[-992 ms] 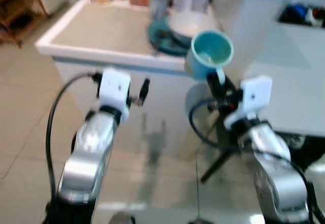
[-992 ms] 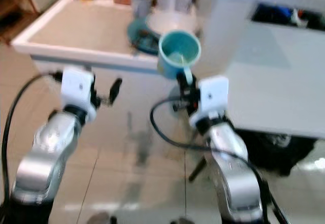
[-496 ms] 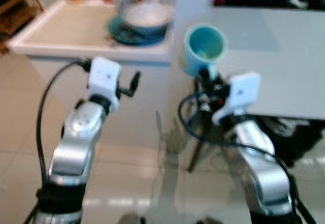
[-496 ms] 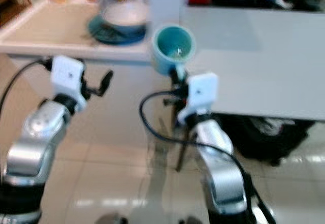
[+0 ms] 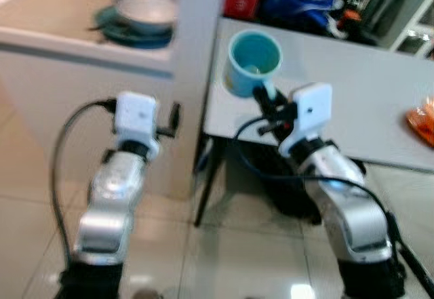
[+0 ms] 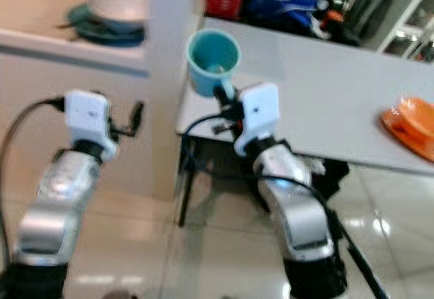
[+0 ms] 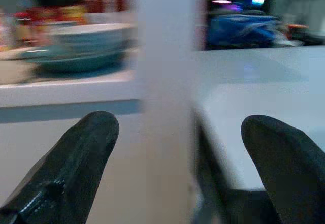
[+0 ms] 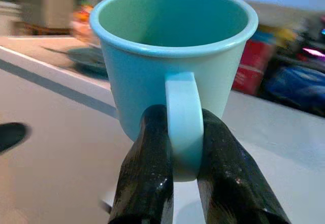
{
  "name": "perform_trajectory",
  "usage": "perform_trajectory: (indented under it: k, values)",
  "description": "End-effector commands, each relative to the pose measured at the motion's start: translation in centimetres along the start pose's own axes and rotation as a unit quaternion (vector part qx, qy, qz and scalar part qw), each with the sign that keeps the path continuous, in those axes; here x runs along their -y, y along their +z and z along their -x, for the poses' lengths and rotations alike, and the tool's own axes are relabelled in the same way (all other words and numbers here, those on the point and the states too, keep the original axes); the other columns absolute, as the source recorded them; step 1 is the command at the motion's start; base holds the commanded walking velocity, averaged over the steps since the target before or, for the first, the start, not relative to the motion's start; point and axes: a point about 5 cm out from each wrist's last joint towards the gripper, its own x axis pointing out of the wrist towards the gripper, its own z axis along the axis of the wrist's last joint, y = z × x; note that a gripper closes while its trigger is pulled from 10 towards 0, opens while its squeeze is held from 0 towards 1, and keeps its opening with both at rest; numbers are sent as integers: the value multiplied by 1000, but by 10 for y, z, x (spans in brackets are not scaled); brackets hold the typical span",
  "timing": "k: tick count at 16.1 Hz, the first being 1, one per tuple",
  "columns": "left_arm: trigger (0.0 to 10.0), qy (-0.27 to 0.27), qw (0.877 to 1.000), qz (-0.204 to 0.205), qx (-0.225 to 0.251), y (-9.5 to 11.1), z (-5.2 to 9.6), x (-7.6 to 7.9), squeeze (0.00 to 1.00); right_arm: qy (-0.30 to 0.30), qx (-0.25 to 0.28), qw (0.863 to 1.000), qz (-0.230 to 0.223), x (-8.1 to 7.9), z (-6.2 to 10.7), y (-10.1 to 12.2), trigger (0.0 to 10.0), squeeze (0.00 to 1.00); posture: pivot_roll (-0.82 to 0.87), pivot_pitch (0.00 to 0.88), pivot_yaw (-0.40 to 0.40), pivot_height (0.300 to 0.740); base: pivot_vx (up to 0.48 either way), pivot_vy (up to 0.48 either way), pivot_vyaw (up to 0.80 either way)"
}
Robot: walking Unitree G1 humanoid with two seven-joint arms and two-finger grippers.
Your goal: Setting the table
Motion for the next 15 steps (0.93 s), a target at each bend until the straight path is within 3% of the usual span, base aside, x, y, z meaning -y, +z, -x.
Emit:
perform_trajectory:
  k: [1, 5, 6, 9, 11, 13, 14, 15]
  values:
    - [10000, -14, 1000, -9, 12, 6, -5, 1, 0, -26, 3, 1000, -10, 6, 1, 1, 10000, 0, 62, 49, -97, 740, 0, -356, 0]
    - [10000, -49, 998, -22, 25, 18, -23, 3, 0, -49, 8, 998, -29, 0, 5, -4, 10000, 0, 94, 43, 31, 740, 0, -348, 0]
    - [10000, -69, 997, -23, 27, 20, -28, 6, 0, -65, 12, 997, -28, 1, 5, -5, 10000, 0, 97, 36, 98, 740, 0, -345, 0]
    - [10000, -86, 996, -30, 23, 25, -36, -3, 0, -92, 24, 995, -42, -2, 4, -3, 10000, 0, 155, 37, 151, 740, 0, -341, 0]
    - [10000, -73, 997, -36, 15, 24, -36, -17, 0, -90, 23, 994, -52, -8, -2, -9, 10000, 0, 153, 39, 138, 740, 0, -341, 0]
    - [10000, -37, 999, -17, 10, 13, -32, -20, 0, -76, 8, 996, -49, -11, -3, -12, 10000, 0, 85, 26, 23, 740, 0, -336, 0]
    - [10000, -28, 999, -11, 10, 12, -31, -20, 0, -72, 6, 996, -48, -11, -3, -12, 10000, 0, 85, 26, 23, 740, 0, -334, 0]
    - [10000, -17, 1000, -4, 10, 9, -29, -18, 0, -67, 0, 997, -42, -8, -3, -12, 10000, 0, 59, 12, -28, 740, 0, -334, 0]
